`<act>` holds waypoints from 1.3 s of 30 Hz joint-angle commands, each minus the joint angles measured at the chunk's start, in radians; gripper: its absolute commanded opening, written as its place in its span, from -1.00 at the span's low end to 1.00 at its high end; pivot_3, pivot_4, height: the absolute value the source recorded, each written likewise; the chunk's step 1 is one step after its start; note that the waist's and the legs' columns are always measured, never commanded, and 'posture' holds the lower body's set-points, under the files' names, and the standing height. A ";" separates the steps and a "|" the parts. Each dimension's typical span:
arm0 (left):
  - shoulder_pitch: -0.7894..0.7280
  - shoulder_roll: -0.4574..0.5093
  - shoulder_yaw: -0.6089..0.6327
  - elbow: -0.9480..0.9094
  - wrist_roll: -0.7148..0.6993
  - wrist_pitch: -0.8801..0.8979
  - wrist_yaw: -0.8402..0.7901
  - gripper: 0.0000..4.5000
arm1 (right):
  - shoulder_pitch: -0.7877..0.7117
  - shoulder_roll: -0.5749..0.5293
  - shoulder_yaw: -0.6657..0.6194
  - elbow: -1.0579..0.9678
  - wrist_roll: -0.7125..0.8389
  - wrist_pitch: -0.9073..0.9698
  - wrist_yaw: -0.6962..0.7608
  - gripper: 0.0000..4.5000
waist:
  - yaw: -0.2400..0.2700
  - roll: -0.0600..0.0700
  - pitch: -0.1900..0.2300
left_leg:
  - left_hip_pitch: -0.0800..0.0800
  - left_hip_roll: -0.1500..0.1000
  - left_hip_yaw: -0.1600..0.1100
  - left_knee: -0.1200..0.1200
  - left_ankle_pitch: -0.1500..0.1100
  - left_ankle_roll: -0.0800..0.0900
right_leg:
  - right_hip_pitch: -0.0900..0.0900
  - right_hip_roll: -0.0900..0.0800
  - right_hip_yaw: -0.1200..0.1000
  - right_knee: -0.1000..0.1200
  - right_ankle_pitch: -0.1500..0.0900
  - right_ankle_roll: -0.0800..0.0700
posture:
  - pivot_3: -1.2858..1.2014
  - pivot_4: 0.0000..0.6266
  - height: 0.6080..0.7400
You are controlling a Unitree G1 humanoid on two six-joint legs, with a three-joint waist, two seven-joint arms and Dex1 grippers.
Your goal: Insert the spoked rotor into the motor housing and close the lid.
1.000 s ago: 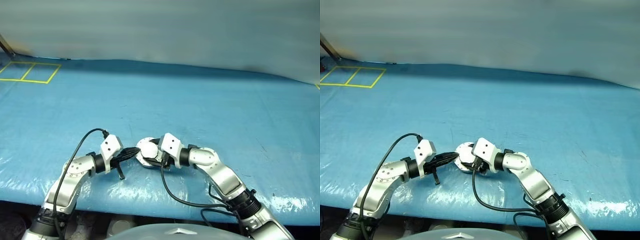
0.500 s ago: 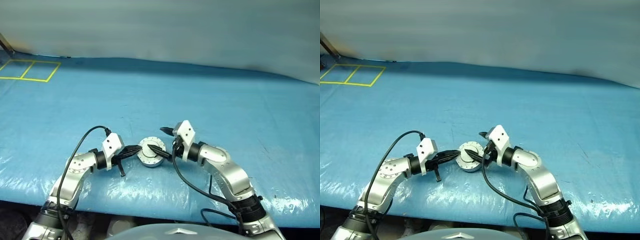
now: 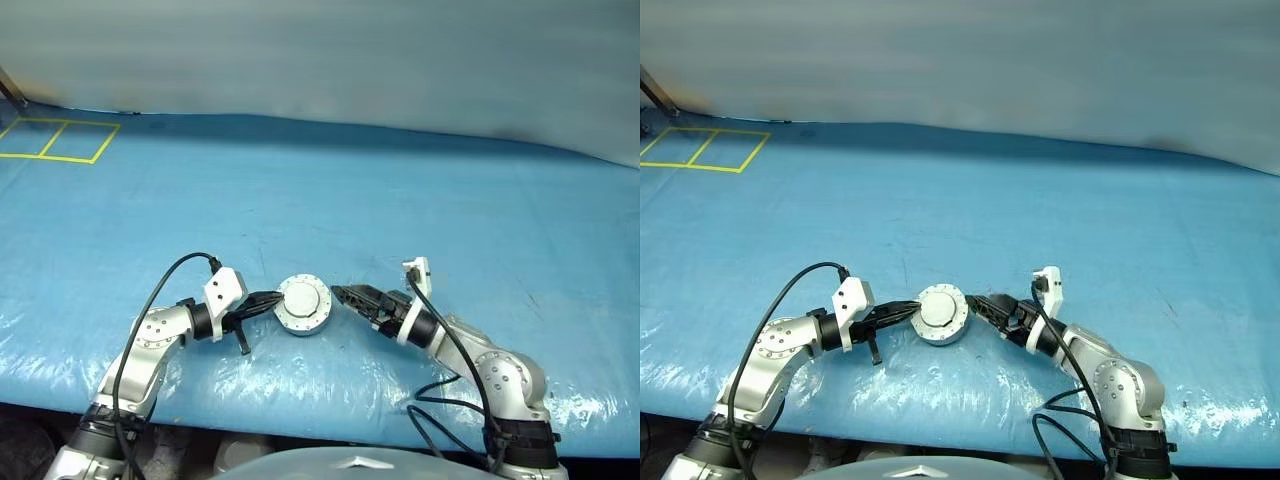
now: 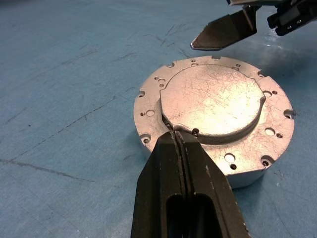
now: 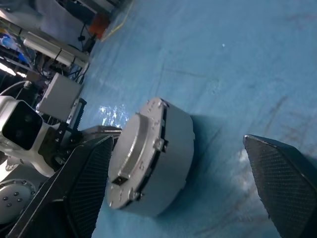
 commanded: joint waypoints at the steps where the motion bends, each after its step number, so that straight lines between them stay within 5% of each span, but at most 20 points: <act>1: 0.025 0.017 -0.035 0.015 0.039 0.038 0.001 -1.00 | 0.017 0.007 -0.026 0.011 0.058 0.050 -0.027 0.97 | -0.001 0.001 -0.001 | 0.000 0.000 0.000 -0.001 0.000 0.000 | 0.000 0.000 0.000 -0.001 0.000 0.000 | 0.03 -0.52 1.00; 21: 0.007 0.027 -0.044 0.000 0.036 0.054 0.002 -1.00 | 0.003 0.079 0.068 0.011 0.094 0.050 -0.033 0.97 | -0.002 0.001 -0.001 | -0.002 0.000 0.000 -0.001 -0.001 0.001 | 0.000 0.000 0.000 -0.006 0.002 0.004 | 0.03 -0.52 1.00; 24: 0.007 0.025 -0.045 0.001 0.036 0.055 0.004 -1.00 | 0.004 0.082 0.088 0.002 0.084 0.046 -0.026 0.72 | -0.002 0.001 -0.001 | -0.002 0.000 0.000 -0.001 -0.001 0.001 | 0.000 0.000 0.000 -0.006 0.002 0.004 | 0.03 -0.52 1.00; 32: 0.002 0.020 -0.049 0.010 0.047 0.053 0.011 -1.00 | -0.007 0.099 0.107 0.005 0.070 0.019 -0.017 -0.40 | -0.001 0.001 -0.001 | -0.002 0.000 0.000 -0.001 -0.001 0.001 | 0.000 0.000 0.000 -0.005 0.003 0.006 | 0.03 -0.52 1.00; 39: 0.000 0.012 -0.039 0.027 0.035 0.039 0.003 -1.00 | -0.008 0.100 0.124 0.008 0.057 0.018 -0.027 -0.47 | -0.001 0.001 -0.001 | -0.002 0.000 0.000 0.000 -0.001 0.001 | 0.000 0.000 0.000 -0.005 0.003 0.005 | 0.03 -0.52 1.00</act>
